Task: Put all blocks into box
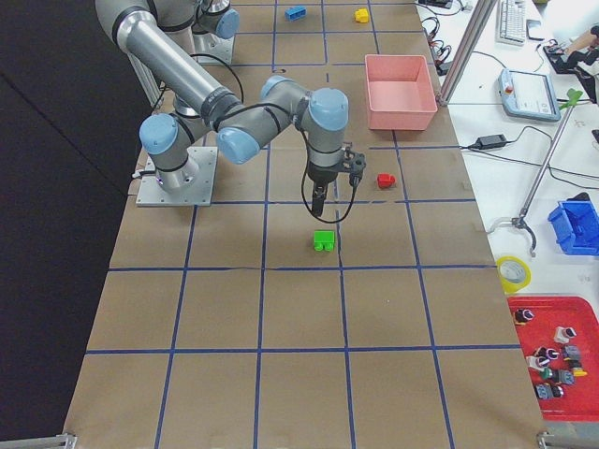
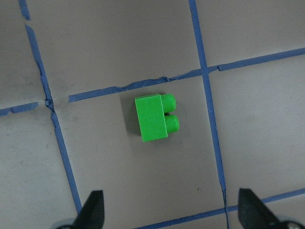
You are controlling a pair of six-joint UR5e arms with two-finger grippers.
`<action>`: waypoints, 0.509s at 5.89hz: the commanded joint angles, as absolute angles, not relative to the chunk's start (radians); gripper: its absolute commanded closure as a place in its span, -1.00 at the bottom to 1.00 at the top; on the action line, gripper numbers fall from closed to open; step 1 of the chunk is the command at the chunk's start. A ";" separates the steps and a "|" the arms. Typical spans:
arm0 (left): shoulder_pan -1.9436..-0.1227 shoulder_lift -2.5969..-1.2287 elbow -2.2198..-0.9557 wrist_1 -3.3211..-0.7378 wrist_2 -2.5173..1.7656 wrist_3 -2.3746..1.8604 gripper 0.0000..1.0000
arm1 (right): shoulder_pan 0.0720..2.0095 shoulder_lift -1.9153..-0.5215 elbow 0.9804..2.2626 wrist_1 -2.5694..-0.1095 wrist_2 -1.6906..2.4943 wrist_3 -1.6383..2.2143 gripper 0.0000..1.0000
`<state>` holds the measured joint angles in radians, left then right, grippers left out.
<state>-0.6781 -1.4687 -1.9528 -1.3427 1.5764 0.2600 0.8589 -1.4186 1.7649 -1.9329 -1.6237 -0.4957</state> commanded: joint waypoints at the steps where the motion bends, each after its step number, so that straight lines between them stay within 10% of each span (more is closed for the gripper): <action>1: -0.678 -1.500 -2.089 -1.130 1.571 0.261 -0.99 | 0.851 -1.307 1.810 -2.173 -1.621 -0.485 -0.99; 3: -0.680 -1.619 -2.097 -0.986 1.568 0.264 -0.99 | 0.853 -1.279 1.847 -2.189 -1.407 -0.477 -0.99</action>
<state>-0.6783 -1.5623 -2.0907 -1.0559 1.5693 0.2624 0.8520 -1.2924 1.8293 -2.1764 -1.5395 -0.4806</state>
